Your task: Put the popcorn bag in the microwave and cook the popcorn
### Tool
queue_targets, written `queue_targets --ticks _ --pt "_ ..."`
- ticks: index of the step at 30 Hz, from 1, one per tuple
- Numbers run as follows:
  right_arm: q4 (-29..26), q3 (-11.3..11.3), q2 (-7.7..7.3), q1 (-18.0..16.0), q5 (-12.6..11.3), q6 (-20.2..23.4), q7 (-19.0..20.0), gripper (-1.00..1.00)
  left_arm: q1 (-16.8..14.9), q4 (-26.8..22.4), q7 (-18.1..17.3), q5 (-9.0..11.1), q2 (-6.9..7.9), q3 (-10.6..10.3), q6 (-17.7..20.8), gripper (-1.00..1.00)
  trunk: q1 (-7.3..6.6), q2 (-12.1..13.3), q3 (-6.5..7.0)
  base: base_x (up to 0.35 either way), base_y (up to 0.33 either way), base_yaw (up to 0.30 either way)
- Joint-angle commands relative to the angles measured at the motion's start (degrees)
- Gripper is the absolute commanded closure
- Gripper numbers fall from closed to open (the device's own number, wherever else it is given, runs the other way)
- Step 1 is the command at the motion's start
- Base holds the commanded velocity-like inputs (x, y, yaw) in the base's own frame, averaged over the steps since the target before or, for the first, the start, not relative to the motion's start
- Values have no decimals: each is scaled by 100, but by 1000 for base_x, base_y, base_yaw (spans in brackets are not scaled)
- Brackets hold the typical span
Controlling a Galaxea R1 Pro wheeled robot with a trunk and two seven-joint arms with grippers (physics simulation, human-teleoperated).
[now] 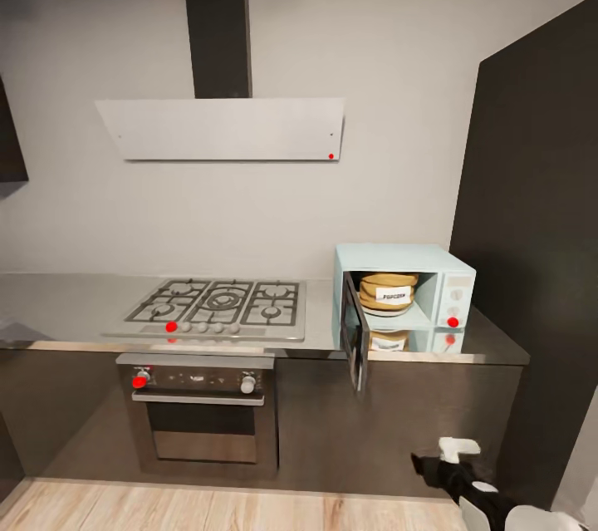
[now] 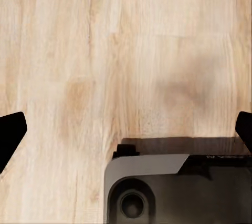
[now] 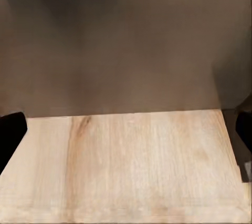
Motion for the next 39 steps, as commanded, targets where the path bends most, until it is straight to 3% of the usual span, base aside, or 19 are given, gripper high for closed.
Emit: queue_targets --ticks 1,12,15,23,29,31,37,39 --pt "21 -45 15 256 20 -30 10 -100 -2 -272 14 -1 -4 11 -6 -100 2 -8 -9 0 0 0" --pt "21 -45 46 1363 23 -21 10 -100 -18 -2298 16 6 -23 32 19 -100 2 -8 -9 0 0 0" --pt "21 -39 69 1585 27 -20 13 -100 -98 -2559 7 7 -59 33 11 -100 2 -8 -9 0 0 0" --pt "21 -36 292 1945 29 80 9 -100 -1378 -2674 -43 7 -242 25 83 -100 2 -8 -9 0 0 0" --pt "21 -36 324 1967 33 86 19 -100 -2452 -2633 -54 7 -631 24 121 -100 2 -8 -9 0 0 0" --pt "21 -31 338 1968 52 87 31 -100 -2784 -2625 -54 7 -688 24 175 -100 2 -8 -9 0 0 0" --pt "21 -27 342 1968 64 88 44 -100 -3333 -2597 -93 8 -706 17 720 -100 2 -8 -9 0 0 0" --pt "21 -27 342 1968 64 93 44 -100 -3359 -2570 -184 8 -693 16 733 -100 2 -8 -9 0 0 0"
